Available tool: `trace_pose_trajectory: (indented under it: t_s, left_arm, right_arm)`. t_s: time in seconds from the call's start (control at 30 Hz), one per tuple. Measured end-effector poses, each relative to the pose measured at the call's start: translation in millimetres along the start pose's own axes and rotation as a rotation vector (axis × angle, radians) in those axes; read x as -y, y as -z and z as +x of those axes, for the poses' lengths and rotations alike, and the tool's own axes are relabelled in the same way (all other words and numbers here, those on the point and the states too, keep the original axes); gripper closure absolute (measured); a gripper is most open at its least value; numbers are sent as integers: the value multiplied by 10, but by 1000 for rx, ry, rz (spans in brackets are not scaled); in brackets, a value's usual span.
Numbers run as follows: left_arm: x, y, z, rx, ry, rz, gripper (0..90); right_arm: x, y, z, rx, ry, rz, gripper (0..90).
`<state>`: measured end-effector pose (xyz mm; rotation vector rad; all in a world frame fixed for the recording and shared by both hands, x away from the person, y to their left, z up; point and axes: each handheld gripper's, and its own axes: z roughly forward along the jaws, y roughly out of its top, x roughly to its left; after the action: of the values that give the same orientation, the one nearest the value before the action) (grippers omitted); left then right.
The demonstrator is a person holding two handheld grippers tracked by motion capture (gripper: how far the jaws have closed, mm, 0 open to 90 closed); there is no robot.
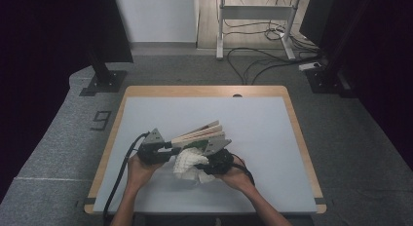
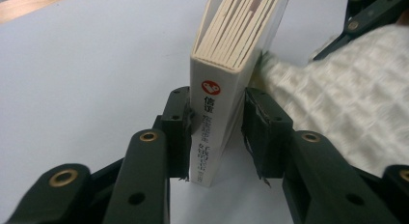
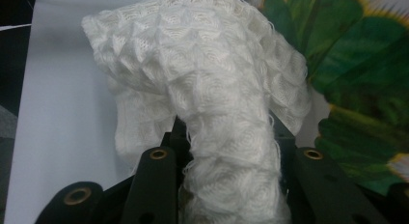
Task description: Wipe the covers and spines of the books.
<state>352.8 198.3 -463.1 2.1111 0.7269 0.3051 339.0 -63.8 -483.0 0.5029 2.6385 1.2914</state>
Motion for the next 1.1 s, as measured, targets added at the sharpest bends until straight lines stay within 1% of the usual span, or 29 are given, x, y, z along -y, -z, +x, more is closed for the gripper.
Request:
trace_pose_trajectory:
  t_s: [0.07,0.17,0.27,0.4,0.5,0.53,0.57,0.63,0.7,0.73,0.77,0.8,0.93,1.1]
  left_arm:
    - [0,0,0,0,0,0,635]
    - [-1,1,-1,0,-2,1,635]
    - [-1,1,-2,-1,-3,2,634]
    - [-2,3,-6,-2,-5,3,634]
    - [-1,3,-5,-2,-5,3,634]
    - [-1,3,-5,-2,-5,3,633]
    - [-1,3,-5,-2,-5,3,634]
    - [-1,3,-5,-2,-5,3,633]
    - [-1,3,-5,-2,-5,3,632]
    - [-1,3,-5,-2,-5,3,631]
    - [-1,3,-5,-2,-3,2,631]
    - [-1,2,-7,-3,-3,2,629]
    - [-1,1,-8,-3,-1,0,627]
    - [-1,-2,-11,-4,1,-2,623]
  right_arm:
    - [39,-31,-1,-2,-7,0,642]
    - [103,-79,5,2,1,16,634]
    - [173,-129,5,5,-5,26,623]
    - [261,-203,5,11,-1,50,607]
    - [284,-210,7,9,-6,43,595]
    - [280,-204,11,10,-5,45,581]
    - [275,-199,10,8,-4,49,546]
    - [261,-187,12,7,-12,48,431]
    - [237,-157,18,1,-29,46,346]
    - [237,-157,18,1,-29,46,346]
    - [223,-138,18,-3,-37,40,316]
    - [188,-85,16,-9,-47,32,292]
    - [89,30,7,-20,-50,3,265]
    - [-66,124,-28,-1,-43,-27,250]
